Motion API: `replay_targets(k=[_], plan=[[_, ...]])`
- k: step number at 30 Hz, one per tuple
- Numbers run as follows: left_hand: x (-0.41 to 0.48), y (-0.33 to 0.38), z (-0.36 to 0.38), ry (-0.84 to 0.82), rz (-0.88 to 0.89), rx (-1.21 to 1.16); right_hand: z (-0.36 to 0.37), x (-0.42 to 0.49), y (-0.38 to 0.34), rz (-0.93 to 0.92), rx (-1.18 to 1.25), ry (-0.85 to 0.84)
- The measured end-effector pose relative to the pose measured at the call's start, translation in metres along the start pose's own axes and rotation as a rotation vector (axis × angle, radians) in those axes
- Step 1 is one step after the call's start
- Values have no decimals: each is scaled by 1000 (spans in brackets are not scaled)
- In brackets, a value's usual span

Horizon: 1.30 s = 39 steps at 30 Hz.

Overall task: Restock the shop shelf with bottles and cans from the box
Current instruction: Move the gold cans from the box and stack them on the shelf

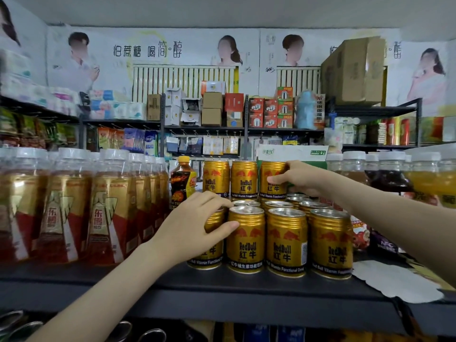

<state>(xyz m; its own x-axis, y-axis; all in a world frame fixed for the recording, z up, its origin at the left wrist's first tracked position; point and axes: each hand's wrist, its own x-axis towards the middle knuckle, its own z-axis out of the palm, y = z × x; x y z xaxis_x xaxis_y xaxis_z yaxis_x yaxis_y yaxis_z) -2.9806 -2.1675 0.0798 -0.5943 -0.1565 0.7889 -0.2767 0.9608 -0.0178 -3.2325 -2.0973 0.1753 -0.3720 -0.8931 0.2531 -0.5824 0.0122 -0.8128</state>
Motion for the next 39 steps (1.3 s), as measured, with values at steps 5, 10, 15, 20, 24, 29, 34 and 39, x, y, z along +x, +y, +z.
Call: replay_targets(k=[5,10,15,20,24,29,34,39], plan=[[-1,-6,0,-23,69,24,-6,9,10,-64,-305,23],[-2,-10,-2,-5,205,148,-10,3,12,-445,-855,51],[-9,-12,-5,-76,306,311,-7,-1,5,-440,-1068,42],[-15,-6,-5,-120,198,389,-3,-29,-10,-477,-1002,137],[-18,0,-4,-112,168,350,4,-72,-20,-519,-941,308],[-20,24,3,-39,-38,111,29,-138,-15,-616,-893,500],[-34,65,1,150,-3,189,62,-194,11,-702,-857,661],[-89,126,4,261,44,55,103,-261,51,-708,-684,737]])
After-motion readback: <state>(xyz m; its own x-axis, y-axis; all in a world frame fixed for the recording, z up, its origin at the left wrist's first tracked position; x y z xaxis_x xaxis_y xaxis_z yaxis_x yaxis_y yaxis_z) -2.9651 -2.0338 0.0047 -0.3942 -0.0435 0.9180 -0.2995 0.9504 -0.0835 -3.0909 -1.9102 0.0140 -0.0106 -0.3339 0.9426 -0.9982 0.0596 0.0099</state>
